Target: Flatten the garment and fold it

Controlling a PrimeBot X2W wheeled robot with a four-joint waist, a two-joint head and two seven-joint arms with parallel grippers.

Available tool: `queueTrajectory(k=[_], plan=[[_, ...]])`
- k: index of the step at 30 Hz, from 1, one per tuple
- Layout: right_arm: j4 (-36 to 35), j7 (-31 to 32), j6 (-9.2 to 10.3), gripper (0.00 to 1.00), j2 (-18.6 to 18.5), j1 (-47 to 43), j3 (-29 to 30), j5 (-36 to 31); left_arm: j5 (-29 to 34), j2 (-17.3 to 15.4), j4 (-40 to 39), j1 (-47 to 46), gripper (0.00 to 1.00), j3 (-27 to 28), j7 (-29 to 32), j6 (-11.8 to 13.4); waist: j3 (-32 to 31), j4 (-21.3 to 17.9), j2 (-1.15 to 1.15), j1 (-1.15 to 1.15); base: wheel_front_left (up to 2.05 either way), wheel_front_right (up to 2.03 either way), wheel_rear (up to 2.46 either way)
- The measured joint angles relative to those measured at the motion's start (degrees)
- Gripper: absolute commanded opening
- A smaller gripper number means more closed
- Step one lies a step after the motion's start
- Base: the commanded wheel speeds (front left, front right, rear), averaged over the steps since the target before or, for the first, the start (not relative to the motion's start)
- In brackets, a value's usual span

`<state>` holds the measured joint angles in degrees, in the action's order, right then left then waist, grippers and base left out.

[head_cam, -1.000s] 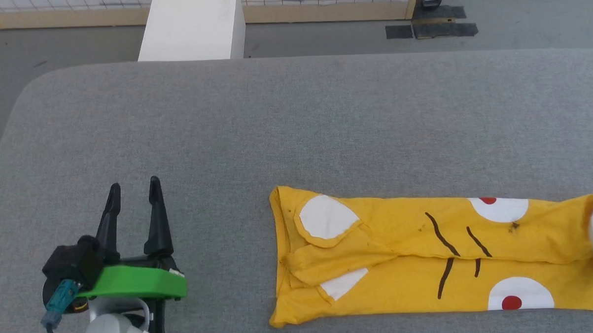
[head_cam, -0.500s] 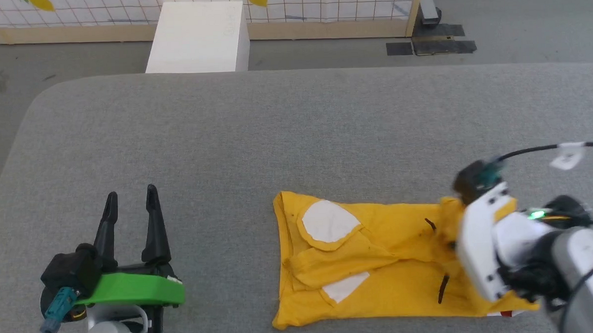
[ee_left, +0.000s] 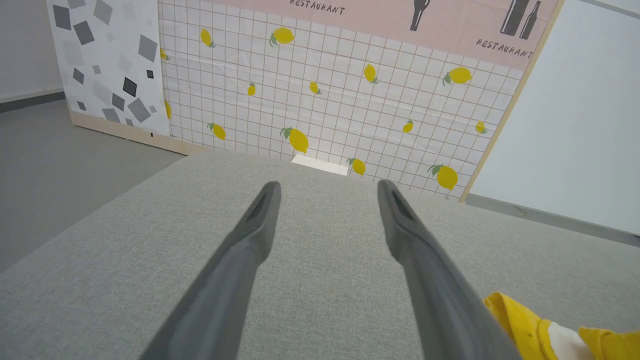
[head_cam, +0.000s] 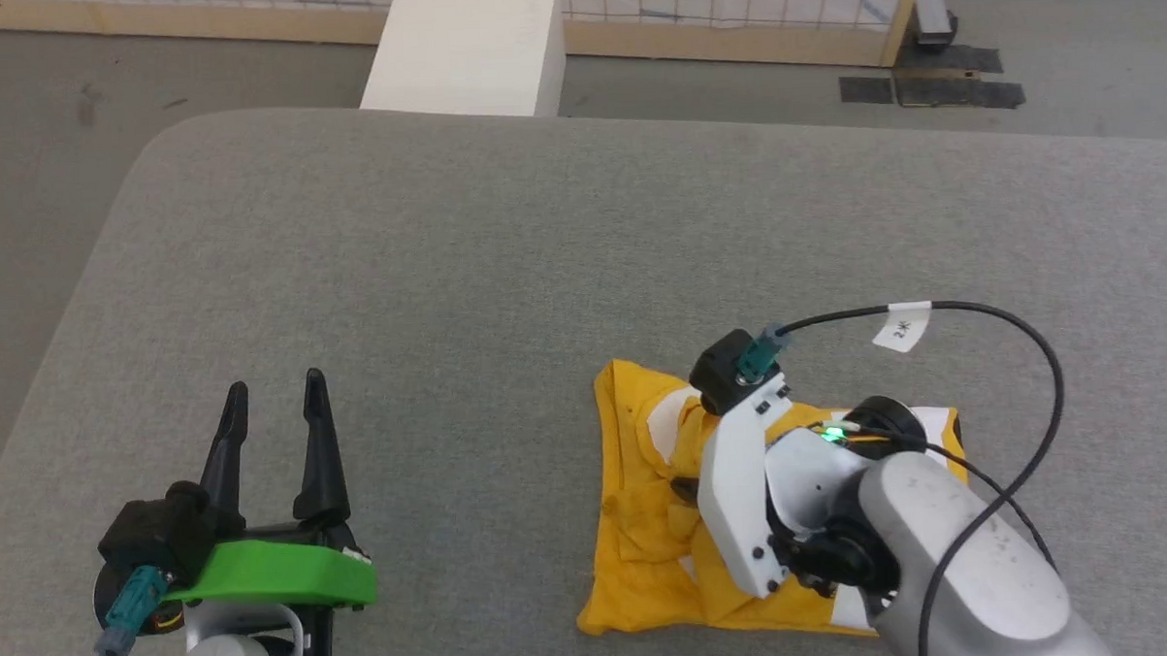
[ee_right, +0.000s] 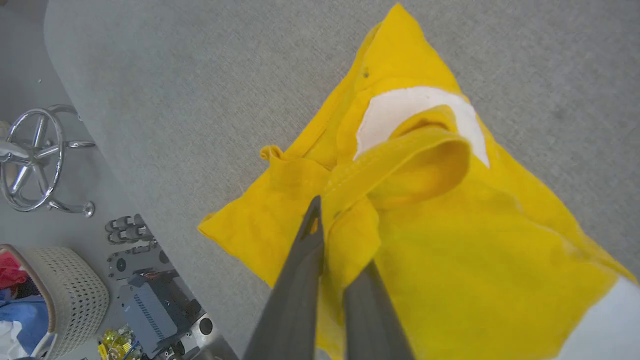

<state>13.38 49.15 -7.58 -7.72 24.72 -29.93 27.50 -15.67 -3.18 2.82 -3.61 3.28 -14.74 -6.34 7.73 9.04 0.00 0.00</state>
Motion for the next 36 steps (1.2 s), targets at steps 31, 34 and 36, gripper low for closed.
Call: queueTrajectory(k=[31, 34, 36], plan=[[3.80, -20.29, 0.00, 1.00, 1.76, 4.10, -0.98, 0.70, 0.59, 0.13, 1.71, 1.58, 1.00, -0.34, 0.00, 0.01, -3.11, -5.42, 0.00, 0.00, 0.00, 0.00, 0.00], [1.47, -18.20, 0.00, 1.00, -0.91, -0.02, 5.42, -5.86, 0.81, 0.12, 1.63, 1.99, 1.00, -0.38, 0.00, 0.00, -3.72, -6.68, 0.00, 0.00, 0.00, 0.00, 0.00], [-0.36, -15.81, 0.00, 1.00, -1.42, -3.76, 10.31, -9.04, 1.13, 0.12, 1.63, 2.15, 1.00, -0.55, 0.00, -0.01, -4.04, -7.44, 0.00, 0.00, 0.00, 0.00, 0.00]])
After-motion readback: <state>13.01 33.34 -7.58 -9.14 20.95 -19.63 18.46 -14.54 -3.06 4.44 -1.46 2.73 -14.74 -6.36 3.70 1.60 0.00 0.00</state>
